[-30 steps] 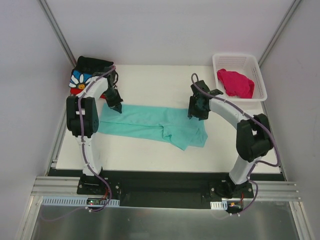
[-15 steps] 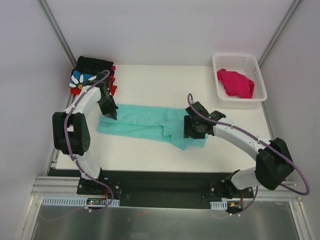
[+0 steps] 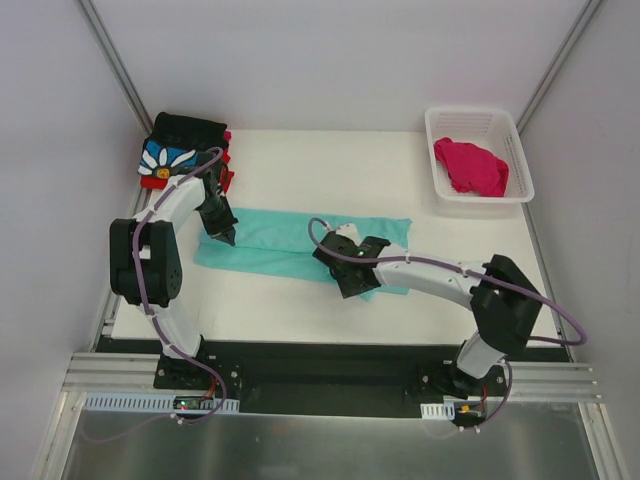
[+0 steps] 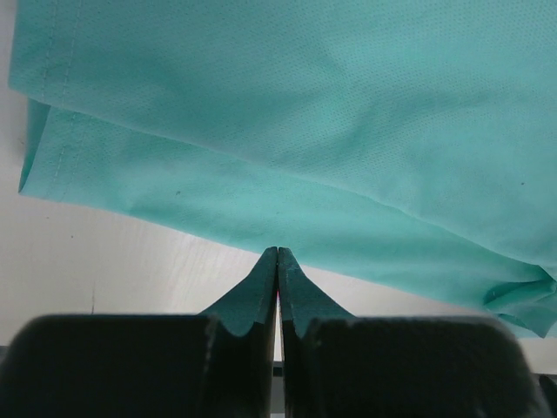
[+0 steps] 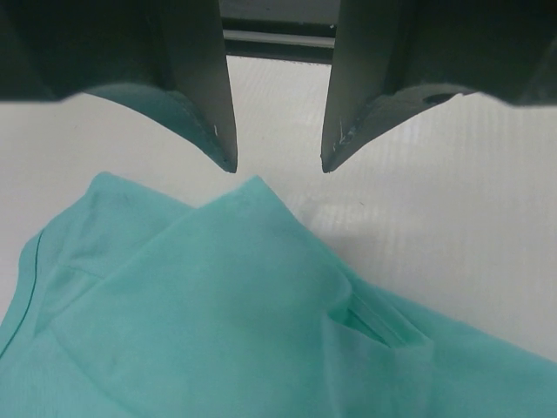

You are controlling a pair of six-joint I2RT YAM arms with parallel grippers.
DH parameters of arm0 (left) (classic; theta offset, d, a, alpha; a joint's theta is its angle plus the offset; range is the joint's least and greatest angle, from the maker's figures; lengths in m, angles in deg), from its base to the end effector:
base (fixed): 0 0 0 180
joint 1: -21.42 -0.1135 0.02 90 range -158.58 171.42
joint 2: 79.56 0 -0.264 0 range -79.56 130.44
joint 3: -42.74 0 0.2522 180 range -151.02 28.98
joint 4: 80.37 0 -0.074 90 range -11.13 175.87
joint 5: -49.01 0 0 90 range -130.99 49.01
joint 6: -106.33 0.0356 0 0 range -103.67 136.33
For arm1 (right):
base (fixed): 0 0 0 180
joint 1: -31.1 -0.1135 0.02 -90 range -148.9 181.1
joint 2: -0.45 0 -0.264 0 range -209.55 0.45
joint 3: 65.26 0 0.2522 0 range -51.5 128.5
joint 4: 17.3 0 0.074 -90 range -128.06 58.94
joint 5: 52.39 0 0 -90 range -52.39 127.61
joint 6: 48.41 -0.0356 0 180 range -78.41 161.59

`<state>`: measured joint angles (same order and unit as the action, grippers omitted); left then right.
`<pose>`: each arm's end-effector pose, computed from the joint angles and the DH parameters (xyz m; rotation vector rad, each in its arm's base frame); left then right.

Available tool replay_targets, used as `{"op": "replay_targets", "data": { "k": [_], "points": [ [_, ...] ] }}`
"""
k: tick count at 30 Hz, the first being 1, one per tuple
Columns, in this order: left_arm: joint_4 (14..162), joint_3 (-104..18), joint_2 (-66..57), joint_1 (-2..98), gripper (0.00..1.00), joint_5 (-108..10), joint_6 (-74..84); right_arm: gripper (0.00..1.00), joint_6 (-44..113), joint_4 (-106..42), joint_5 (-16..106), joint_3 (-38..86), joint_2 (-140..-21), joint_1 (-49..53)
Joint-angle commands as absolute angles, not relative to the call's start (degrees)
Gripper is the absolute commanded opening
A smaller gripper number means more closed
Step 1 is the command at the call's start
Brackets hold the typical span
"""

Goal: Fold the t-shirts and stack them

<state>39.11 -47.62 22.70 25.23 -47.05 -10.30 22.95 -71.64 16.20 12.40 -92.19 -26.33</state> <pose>0.3548 -0.0274 0.2152 -0.5432 2.8097 -0.2623 0.1798 0.2573 0.2118 -0.7877 2.5107 -0.0959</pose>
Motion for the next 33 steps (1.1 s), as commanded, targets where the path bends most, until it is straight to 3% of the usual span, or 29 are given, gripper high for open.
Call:
{"op": "replay_targets", "data": {
  "k": [1, 33],
  "points": [
    [38.9, -47.8, 21.8, 25.8, 0.0, -47.8, -11.0, 0.47, 27.2, -75.6, 8.2, 20.3, -96.3, -29.0],
    [38.6, -48.0, 20.8, 25.8, 0.0, -49.1, -10.7, 0.42, 34.4, -74.1, 14.0, 26.9, -112.3, -30.4]
  ]
}}
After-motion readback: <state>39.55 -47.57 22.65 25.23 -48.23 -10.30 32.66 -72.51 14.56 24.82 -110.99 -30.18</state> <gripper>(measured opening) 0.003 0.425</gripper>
